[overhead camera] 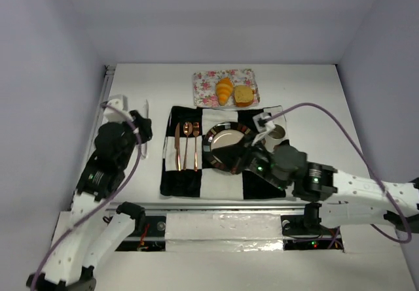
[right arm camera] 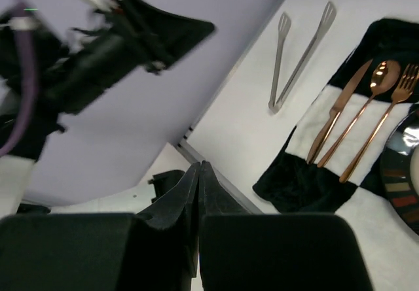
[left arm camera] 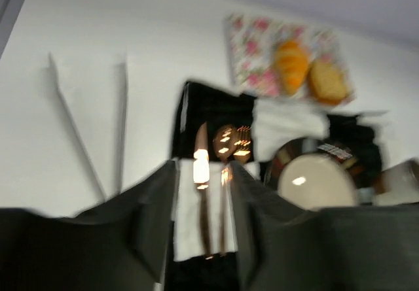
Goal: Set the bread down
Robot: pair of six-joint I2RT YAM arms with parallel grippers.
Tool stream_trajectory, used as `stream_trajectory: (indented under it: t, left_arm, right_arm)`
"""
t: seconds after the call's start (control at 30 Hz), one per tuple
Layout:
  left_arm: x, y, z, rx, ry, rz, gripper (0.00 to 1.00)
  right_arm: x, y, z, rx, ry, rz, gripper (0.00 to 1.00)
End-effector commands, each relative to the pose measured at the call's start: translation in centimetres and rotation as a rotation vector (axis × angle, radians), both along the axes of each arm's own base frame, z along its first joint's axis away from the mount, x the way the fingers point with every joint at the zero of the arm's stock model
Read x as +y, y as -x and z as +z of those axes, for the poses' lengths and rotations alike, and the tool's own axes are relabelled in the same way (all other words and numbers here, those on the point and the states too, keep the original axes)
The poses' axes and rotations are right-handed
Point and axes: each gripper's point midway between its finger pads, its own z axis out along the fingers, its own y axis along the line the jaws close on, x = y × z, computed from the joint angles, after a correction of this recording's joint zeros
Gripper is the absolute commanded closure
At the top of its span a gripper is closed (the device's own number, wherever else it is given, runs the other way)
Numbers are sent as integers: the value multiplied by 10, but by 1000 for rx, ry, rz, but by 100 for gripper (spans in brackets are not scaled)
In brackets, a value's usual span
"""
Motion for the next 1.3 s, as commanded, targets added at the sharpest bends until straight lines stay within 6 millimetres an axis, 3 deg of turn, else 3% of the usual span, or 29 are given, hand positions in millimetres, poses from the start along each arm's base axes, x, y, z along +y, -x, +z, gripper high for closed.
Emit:
stream_trajectory:
  t: [0.0, 0.03, 0.1, 0.17, 0.23, 0.27, 0.4, 0.5, 0.63, 0.8, 0.93, 1.13, 1.17, 1.27]
  left_arm:
    - [-4, -37, -33, 137, -59, 60, 58]
    - [-5, -45, -38, 162, -70, 66, 54]
    - [-8, -68, -48, 211, -95, 84, 52]
    - [1, -85, -54, 224, -107, 135, 52]
    - [14, -106, -73, 259, -123, 195, 52]
    - [19, -114, -80, 272, -125, 213, 52]
    - [39, -150, -140, 409, -172, 253, 55]
    - [44, -165, -170, 470, -181, 239, 56]
    - [44, -181, -188, 496, -202, 222, 56]
    - [58, -194, -225, 598, -308, 234, 58]
    - [65, -202, -242, 625, -335, 247, 59]
    - [69, -212, -262, 672, -379, 246, 74]
    - [70, -213, -263, 673, -384, 251, 84]
    - [73, -215, -264, 675, -396, 267, 100]
  right_arm:
    - [-33, -7, -1, -7, -24, -96, 100]
    - [-46, -6, 3, -7, -47, -109, 100]
    - [-55, -3, -8, 10, -53, -112, 100]
    - [-69, 1, -5, 17, -96, -109, 99]
    - [-75, 4, -15, 33, -96, -105, 97]
    - [-83, 6, -11, 34, -121, -103, 96]
    - [-94, 12, -20, 58, -131, -84, 93]
    - [-90, 16, -32, 76, -113, -61, 90]
    - [-76, 19, -48, 103, -61, -31, 88]
    - [-59, 23, -53, 106, -44, 14, 87]
    - [-48, 23, -57, 107, -30, 30, 87]
    - [-38, 22, -69, 121, 2, 34, 87]
    - [-38, 22, -70, 122, 2, 31, 86]
    - [-37, 21, -71, 128, 8, 25, 84]
